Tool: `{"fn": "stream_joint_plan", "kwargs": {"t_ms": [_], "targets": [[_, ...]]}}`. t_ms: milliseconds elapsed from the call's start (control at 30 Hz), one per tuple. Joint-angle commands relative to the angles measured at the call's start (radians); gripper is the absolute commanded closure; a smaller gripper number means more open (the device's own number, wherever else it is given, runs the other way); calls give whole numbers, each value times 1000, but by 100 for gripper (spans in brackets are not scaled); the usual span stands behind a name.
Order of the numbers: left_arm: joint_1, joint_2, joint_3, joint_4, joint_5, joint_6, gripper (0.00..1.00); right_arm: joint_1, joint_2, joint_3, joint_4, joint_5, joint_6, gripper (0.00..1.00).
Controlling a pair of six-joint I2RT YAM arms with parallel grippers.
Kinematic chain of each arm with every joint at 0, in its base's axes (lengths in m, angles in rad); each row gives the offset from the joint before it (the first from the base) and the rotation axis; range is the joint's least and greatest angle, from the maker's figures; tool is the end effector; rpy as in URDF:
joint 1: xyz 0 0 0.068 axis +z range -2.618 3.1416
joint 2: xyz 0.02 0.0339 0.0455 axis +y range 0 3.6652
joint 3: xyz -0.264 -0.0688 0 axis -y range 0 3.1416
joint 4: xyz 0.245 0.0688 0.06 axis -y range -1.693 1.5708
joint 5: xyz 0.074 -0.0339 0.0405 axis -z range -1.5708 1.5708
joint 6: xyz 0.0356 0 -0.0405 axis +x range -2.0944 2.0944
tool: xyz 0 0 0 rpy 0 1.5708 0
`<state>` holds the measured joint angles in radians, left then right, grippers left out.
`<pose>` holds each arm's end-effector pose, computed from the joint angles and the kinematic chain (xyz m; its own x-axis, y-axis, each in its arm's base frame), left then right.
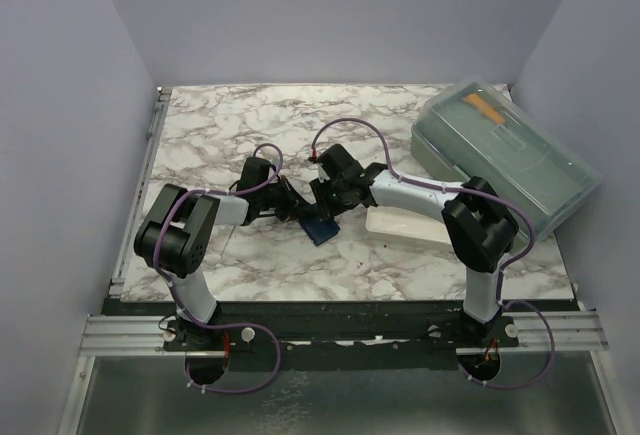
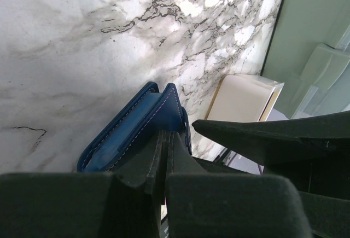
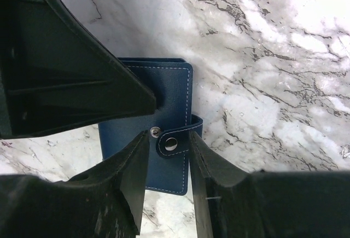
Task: Put the credit cards into the card holder
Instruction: Close the card holder at the center of the board.
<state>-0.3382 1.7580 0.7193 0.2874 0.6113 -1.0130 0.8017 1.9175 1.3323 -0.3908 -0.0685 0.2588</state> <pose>0.2956 -0.1256 0.1218 -0.9071 -0.4175 -0.0544 -0.1931 0.5274 -0.8274 0.2823 0.2952 0.1858 -0.7471 -0.4048 -0.5272 -0.5713 0.7964 0.1982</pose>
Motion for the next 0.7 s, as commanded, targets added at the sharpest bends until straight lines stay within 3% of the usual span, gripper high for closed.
{"fn": "stream_joint_plan", "kwargs": {"t_ms": [0, 200, 667], "targets": [[-9, 0, -28, -53, -44, 33, 100, 10, -7, 11, -17, -13, -18, 60], [-9, -3, -30, -53, -44, 33, 100, 10, -1, 6, -12, -11, -16, 60], [-9, -8, -34, -53, -45, 34, 100, 10, 4, 14, -39, 64, 15, 96]]}}
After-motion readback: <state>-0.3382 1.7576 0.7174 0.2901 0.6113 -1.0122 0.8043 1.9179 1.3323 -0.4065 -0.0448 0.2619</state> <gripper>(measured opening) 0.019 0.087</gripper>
